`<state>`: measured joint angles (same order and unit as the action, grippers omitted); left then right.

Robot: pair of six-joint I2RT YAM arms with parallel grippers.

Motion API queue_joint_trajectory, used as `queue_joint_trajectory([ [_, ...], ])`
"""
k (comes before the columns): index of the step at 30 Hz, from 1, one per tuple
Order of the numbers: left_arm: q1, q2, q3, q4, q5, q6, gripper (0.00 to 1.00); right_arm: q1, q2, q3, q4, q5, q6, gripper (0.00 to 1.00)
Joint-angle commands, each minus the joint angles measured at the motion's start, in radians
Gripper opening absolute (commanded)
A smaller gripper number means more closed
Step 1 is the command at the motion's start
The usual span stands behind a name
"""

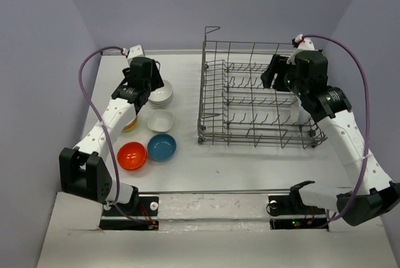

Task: Load the bowls into the dish rack
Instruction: Pick up the bowl from the corner of the board.

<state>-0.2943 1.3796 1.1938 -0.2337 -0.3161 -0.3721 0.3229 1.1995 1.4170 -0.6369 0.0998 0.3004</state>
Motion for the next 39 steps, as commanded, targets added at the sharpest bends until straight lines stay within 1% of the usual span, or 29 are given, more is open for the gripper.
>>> queue_joint_trajectory([
  [1, 0.009, 0.058, 0.038, -0.009, -0.078, -0.033, 0.72, 0.007, -0.064, -0.019, 0.063, -0.026, -0.014, 0.71],
  [9, 0.063, 0.125, 0.043, 0.002, -0.081, -0.053, 0.70, 0.007, -0.103, -0.055, 0.075, -0.034, -0.010, 0.72],
  [18, 0.115, 0.187, 0.040, 0.030, -0.046, -0.065, 0.67, 0.007, -0.090, -0.064, 0.085, -0.069, -0.001, 0.72],
  [24, 0.129, 0.237, 0.062, 0.039, 0.002, -0.070, 0.64, 0.007, -0.101, -0.069, 0.085, -0.066, -0.003, 0.72],
  [34, 0.132, 0.283, 0.072, 0.045, 0.008, -0.076, 0.61, 0.007, -0.109, -0.079, 0.085, -0.064, -0.007, 0.72],
  [39, 0.132, 0.294, 0.072, 0.050, 0.015, -0.077, 0.54, 0.007, -0.113, -0.084, 0.086, -0.066, -0.009, 0.72],
])
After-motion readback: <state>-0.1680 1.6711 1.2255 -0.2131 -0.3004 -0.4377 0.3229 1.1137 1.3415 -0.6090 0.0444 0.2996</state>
